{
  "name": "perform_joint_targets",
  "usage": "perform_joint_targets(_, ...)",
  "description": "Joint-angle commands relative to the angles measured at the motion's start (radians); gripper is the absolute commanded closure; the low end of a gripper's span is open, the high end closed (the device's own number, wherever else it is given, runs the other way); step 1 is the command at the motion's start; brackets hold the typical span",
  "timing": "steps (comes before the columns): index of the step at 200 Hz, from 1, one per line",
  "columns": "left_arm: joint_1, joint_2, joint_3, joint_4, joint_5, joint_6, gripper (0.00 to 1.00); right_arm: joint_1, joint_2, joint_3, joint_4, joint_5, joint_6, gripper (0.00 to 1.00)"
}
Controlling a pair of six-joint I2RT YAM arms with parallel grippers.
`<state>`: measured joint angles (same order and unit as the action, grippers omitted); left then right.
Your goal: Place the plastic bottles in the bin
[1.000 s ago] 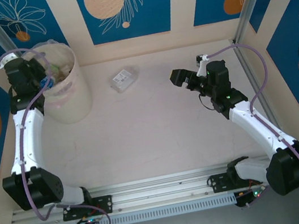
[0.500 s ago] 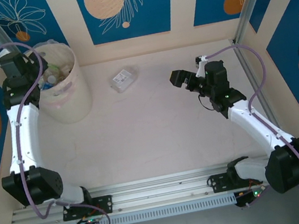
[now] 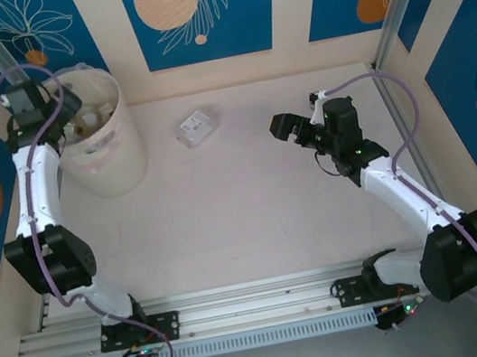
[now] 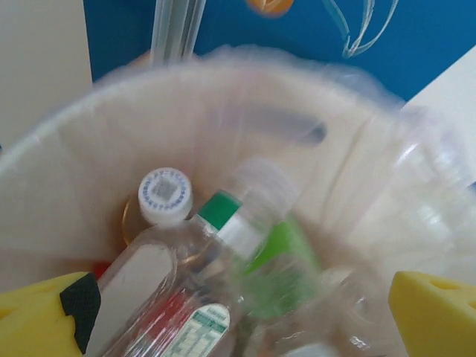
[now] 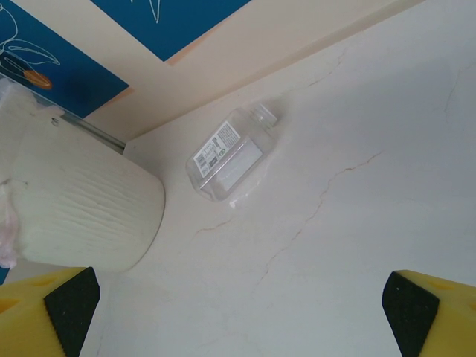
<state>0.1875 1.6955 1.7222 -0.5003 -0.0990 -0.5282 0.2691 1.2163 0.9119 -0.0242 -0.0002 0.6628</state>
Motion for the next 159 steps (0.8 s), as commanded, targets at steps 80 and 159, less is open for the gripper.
perform_joint_targets(80,0.002,-0.073,0.071,-0.066,0.078,0.013,0.00,0.003,0.023,0.031,-0.034,-0.001,0.002,0.00)
perform_joint_targets(159,-0.377,-0.101,0.072,0.068,0.124,0.295,0.00,0.004,0.014,0.013,-0.007,0.008,0.024,0.00)
